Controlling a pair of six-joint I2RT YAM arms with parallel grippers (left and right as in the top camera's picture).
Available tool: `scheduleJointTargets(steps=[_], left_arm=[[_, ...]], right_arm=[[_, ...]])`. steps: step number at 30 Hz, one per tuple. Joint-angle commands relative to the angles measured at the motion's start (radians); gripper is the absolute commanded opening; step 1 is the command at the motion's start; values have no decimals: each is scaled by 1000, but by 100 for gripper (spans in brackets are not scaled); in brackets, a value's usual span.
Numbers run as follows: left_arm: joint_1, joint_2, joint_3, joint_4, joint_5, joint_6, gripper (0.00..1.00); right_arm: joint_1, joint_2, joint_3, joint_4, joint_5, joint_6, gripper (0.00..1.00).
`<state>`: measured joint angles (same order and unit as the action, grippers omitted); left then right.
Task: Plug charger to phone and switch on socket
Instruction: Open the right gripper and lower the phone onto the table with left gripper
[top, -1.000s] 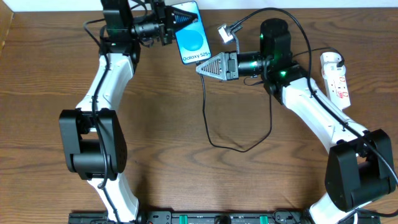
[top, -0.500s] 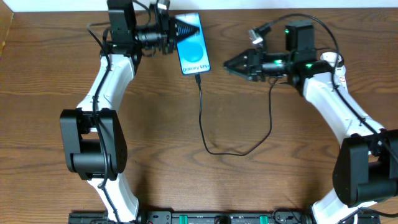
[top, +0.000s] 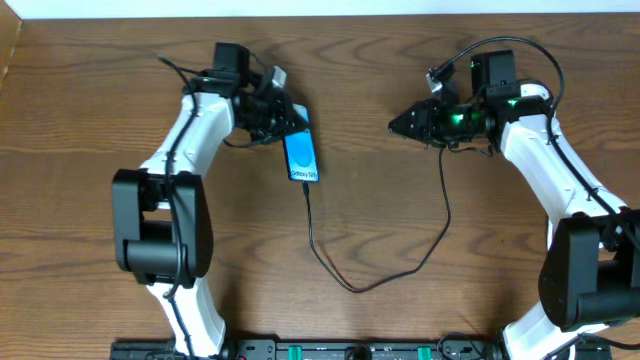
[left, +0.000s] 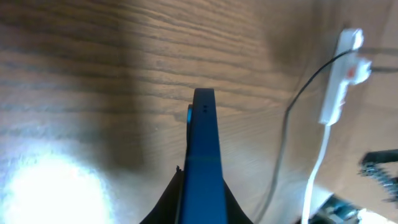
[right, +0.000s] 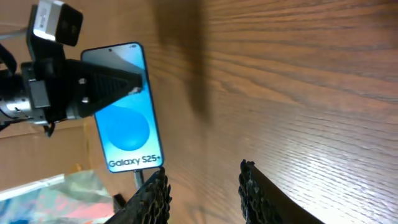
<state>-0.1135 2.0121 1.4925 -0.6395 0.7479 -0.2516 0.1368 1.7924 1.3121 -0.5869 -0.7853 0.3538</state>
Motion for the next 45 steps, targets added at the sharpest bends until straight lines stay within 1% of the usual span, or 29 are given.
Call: scheduleJointTargets(steps=[1,4,8,16,19,26,27,29,30,32,35,39,42,45], left_arm=[[-6,71,16,28,-15,98,7],[-6,107,16,61,12,98,7],[-6,125,16,84,11,98,7],[-6,186,16,84,23,66,8],[-6,198,16,85,22,17,7],[-6,223,16,87,22,10,8],[-6,227,16,87,21,10,13],[-6,227,16,87,21,10,17],[-6,227,16,87,22,10,22],[-6,227,16,84,21,10,27],[-6,227,16,83,21,10,29],[-6,227,16,76,-11,10,45],[-6,227,16,54,-81,11,49],[-6,227,16,29,-167,11,50]], right_arm=[[14,-4,2,-10,29,-41,36],[23,-4,2,-24,65,-41,37],[33,-4,2,-34,87,-41,38],[62,-4,2,-39,107,-41,39],[63,-4,2,-47,106,-41,39],[64,-4,2,-59,106,-41,38],[66,-4,2,-62,106,-41,38],[68,-4,2,-64,106,-41,38],[68,-4,2,-64,106,-41,39],[68,-4,2,-64,106,-41,39],[68,-4,2,-65,106,-41,38],[68,-4,2,-64,106,-41,39],[68,-4,2,-65,106,-41,40],[68,-4,2,-67,106,-41,40]])
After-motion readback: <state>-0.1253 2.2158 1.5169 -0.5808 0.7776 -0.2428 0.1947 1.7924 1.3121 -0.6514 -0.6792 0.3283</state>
